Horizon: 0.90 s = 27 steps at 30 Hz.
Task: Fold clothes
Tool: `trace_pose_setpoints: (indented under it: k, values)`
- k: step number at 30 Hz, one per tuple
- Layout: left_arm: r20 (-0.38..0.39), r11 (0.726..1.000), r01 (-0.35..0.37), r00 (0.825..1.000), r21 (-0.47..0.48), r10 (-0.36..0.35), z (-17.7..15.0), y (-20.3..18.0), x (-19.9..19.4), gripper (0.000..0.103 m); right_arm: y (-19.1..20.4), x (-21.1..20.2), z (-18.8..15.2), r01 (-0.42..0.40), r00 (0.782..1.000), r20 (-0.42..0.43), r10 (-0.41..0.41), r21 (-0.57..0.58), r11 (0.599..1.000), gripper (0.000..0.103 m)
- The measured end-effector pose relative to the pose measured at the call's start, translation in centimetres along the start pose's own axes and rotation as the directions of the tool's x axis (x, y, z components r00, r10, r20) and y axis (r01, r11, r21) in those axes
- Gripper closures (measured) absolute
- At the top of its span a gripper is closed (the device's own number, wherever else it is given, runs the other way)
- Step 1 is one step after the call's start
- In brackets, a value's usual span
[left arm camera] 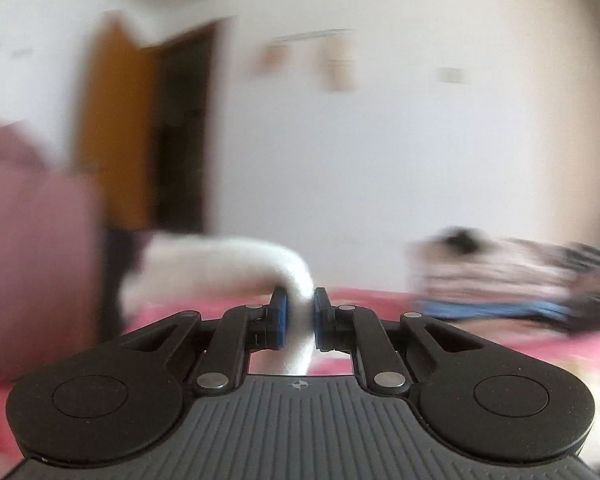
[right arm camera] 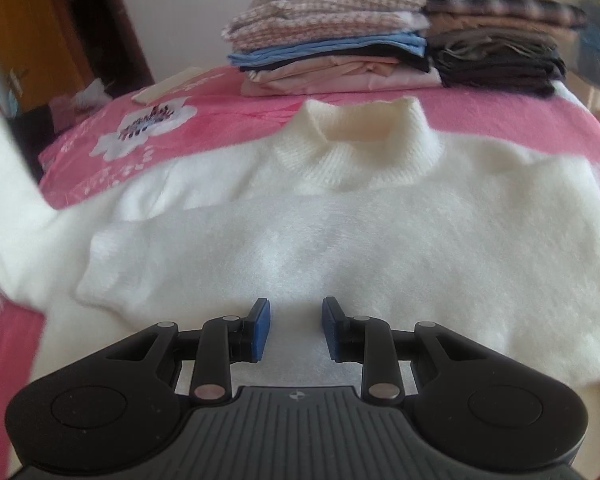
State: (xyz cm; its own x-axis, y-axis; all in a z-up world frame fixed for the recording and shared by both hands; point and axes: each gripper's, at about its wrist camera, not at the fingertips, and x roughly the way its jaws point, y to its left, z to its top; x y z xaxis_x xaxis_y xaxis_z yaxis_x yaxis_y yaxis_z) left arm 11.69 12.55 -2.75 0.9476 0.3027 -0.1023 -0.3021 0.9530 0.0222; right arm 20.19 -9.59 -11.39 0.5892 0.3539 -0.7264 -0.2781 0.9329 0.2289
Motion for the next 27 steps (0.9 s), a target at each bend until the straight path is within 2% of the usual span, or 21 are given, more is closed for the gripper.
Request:
trace_pose_setpoints:
  k: [2, 3, 4, 5, 6, 7, 10, 13, 14, 18, 20, 21, 23, 26, 27]
  values:
    - [-0.052, 0.988, 0.138, 0.990, 0.075, -0.134, -0.7, -3.7, -0.5, 0.087, -0.8, -0.9, 0.0, 0.002, 1.000, 0.010, -0.002, 0.041, 0.999, 0.073]
    - [-0.085, 0.973, 0.206, 0.977, 0.106, -0.198, -1.1, -5.5, -0.8, 0.084, -1.3, -1.4, -0.1, 0.003, 1.000, 0.016, -0.004, 0.063, 0.998, 0.073]
    - [-0.134, 0.956, 0.268, 0.958, 0.118, -0.253, -2.0, -7.0, -0.9, 0.076, -1.9, -2.0, -0.1, 0.003, 1.000, 0.022, -0.005, 0.086, 0.996, 0.073]
    - [-0.196, 0.934, 0.329, 0.934, 0.138, -0.299, -3.0, -8.3, -0.9, 0.070, -2.7, -2.2, -0.2, -0.001, 1.000, 0.018, -0.001, 0.116, 0.993, 0.073]
    - [-0.259, 0.909, 0.388, 0.903, 0.154, -0.342, -4.1, -9.6, -0.9, 0.059, -3.4, -2.5, -0.3, -0.005, 1.000, 0.014, 0.003, 0.146, 0.989, 0.072]
    - [-0.315, 0.882, 0.440, 0.872, 0.167, -0.376, -5.1, -10.8, -0.9, 0.058, -4.2, -2.7, -0.4, -0.010, 1.000, 0.010, 0.008, 0.176, 0.984, 0.072]
    - [-0.363, 0.856, 0.473, 0.850, 0.206, -0.382, -7.4, -12.1, -1.7, 0.058, -6.2, -3.1, -0.7, -0.035, 0.999, -0.007, 0.038, 0.269, 0.963, 0.072]
    - [-0.349, 0.861, 0.463, 0.859, 0.211, -0.376, -7.8, -11.4, -2.2, 0.057, -7.6, -3.5, -0.8, -0.089, 0.996, 0.005, 0.093, 0.363, 0.928, 0.072]
    - [-0.346, 0.855, 0.469, 0.857, 0.221, -0.381, -8.0, -11.2, -2.4, 0.057, -8.0, -3.7, -0.7, -0.111, 0.993, 0.017, 0.114, 0.393, 0.913, 0.072]
    - [-0.338, 0.829, 0.495, 0.851, 0.261, -0.402, -8.7, -10.8, -3.3, 0.057, -9.5, -3.6, -0.4, -0.219, 0.975, 0.086, 0.205, 0.536, 0.815, 0.066]
    - [-0.342, 0.810, 0.516, 0.842, 0.279, -0.418, -9.3, -11.2, -3.2, 0.057, -10.2, -3.2, 0.0, -0.271, 0.961, 0.119, 0.251, 0.594, 0.758, 0.066]
    - [-0.344, 0.801, 0.526, 0.836, 0.286, -0.426, -9.5, -11.4, -3.2, 0.057, -10.2, -2.9, 0.4, -0.284, 0.956, 0.127, 0.263, 0.605, 0.743, 0.066]
    - [-0.364, 0.786, 0.558, 0.813, 0.267, -0.454, -9.8, -11.8, -3.2, 0.057, -10.1, -2.2, 1.1, -0.300, 0.951, 0.132, 0.281, 0.619, 0.725, 0.066]
    - [-0.429, 0.767, 0.603, 0.765, 0.218, -0.480, -10.4, -12.4, -2.7, 0.057, -10.0, -1.1, 2.1, -0.298, 0.950, 0.120, 0.289, 0.631, 0.717, 0.066]
    - [-0.446, 0.771, 0.603, 0.759, 0.206, -0.475, -10.7, -12.5, -2.5, 0.057, -10.1, -0.7, 2.4, -0.288, 0.952, 0.111, 0.284, 0.636, 0.716, 0.066]
